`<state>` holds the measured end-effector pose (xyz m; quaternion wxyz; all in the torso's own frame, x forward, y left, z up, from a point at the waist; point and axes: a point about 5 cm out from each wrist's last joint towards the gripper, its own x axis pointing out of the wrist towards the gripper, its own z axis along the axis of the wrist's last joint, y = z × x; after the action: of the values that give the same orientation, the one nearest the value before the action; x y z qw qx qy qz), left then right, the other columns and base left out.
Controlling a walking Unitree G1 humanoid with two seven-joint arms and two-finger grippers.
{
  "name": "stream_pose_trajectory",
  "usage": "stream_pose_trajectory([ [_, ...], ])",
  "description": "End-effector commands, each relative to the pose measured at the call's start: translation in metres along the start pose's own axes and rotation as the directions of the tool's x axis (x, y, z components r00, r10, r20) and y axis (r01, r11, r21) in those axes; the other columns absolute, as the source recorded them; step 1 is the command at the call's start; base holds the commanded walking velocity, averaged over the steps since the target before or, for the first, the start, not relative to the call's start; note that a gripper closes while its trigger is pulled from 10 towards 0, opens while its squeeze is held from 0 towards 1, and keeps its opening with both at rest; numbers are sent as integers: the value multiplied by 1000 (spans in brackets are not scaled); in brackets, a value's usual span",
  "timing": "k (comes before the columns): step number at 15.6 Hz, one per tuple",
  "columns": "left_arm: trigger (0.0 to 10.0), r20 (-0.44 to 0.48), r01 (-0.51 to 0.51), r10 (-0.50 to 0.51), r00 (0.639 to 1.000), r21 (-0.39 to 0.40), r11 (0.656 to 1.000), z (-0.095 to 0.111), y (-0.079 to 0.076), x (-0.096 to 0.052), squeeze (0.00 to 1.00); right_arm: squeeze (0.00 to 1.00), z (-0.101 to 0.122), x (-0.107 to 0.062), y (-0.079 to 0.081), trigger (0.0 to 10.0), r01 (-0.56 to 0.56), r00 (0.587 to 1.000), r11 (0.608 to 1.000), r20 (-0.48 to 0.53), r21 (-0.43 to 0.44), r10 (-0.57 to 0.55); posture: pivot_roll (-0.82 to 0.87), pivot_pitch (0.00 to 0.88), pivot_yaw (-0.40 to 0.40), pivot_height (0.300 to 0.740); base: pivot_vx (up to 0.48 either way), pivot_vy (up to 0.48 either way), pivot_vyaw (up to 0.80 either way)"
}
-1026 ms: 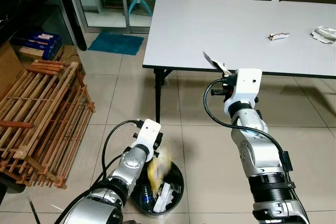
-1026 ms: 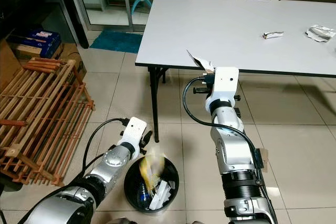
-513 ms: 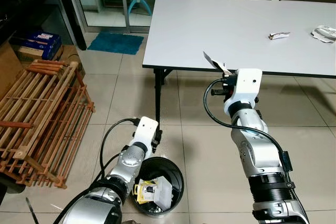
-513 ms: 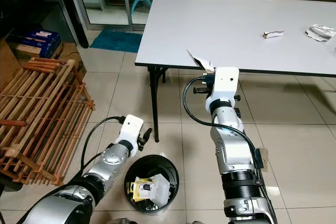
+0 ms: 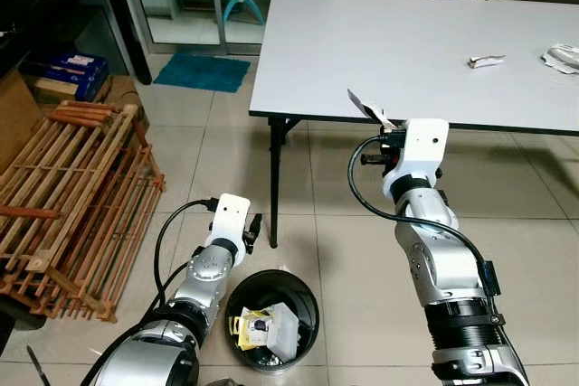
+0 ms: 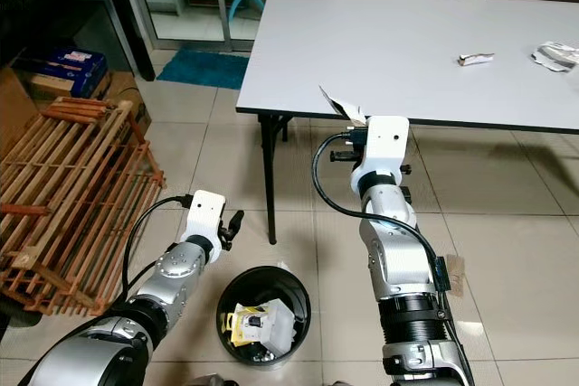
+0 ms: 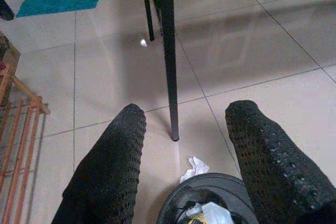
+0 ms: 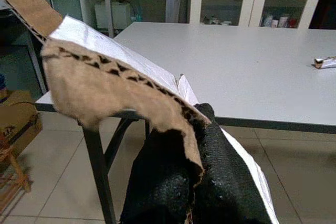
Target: Picking trash to rubbish bin
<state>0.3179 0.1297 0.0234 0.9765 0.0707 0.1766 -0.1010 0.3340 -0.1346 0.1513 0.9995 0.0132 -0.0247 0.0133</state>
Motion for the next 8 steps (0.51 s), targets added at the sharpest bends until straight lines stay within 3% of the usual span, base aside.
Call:
stream_pose_trajectory([
  [1, 10000, 32, -6, 6, 999, -5, 1000, 8, 0, 2, 0, 0, -1, 0, -2, 10000, 3, 1000, 1000, -10, 2, -3, -32, 50, -10, 740, 0, 352, 0],
  [8, 10000, 47, -3, 4, 999, -1, 1000, 13, -2, 4, 0, 0, -1, 0, -2, 10000, 4, 1000, 1000, -13, 0, -4, -32, 48, -9, 740, 0, 362, 0],
])
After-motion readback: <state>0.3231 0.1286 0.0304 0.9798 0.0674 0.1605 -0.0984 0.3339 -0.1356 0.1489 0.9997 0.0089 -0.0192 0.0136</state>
